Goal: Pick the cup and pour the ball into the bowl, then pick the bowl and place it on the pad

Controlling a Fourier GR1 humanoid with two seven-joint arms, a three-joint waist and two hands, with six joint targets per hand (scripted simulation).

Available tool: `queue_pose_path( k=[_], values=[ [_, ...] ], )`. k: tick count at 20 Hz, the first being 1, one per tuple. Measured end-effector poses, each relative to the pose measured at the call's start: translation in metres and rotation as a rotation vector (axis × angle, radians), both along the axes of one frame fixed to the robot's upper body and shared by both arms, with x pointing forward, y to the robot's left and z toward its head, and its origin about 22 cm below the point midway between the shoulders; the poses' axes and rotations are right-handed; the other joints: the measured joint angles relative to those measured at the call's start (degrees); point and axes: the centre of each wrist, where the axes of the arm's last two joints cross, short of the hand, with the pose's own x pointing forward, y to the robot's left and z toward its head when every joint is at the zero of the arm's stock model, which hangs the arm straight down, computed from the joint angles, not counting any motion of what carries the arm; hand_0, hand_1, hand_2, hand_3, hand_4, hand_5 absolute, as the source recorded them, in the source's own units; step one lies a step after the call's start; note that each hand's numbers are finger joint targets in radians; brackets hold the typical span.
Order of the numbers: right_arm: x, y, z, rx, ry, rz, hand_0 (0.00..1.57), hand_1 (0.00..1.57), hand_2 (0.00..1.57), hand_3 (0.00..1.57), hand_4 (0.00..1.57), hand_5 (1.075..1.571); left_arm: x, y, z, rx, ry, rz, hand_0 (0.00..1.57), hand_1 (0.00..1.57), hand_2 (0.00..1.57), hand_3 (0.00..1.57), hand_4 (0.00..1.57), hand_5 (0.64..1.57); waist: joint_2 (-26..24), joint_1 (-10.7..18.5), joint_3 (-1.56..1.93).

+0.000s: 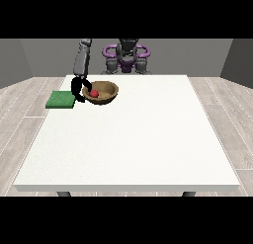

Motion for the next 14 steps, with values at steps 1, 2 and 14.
queue_pose_path(
  k=[1,2,14],
  values=[
    [0.0,0.0,0.001,-0.021,0.007,-0.003,1.57,1.57,1.57,1.57,0.9,1.495,-0.001,0.001,0.002,-0.004,-0.007,0.001,0.0,0.0,0.0,0.0,1.07,1.523,0.3,0.1,-0.04],
    [-0.002,-0.001,0.001,-0.043,0.02,-0.008,1.57,1.57,1.57,1.53,0.93,1.511,-0.001,0.001,0.003,-0.009,-0.006,-0.004,0.0,0.0,0.0,0.0,1.09,1.514,0.2,0.6,0.02],
    [0.007,-0.031,0.047,-0.156,0.242,-0.033,1.57,1.57,1.57,1.03,1.04,1.558,-0.008,0.032,-0.02,-0.049,0.055,0.051,0.0,0.0,0.0,0.0,1.2,1.539,-1.5,-1.2,2.97]
  ],
)
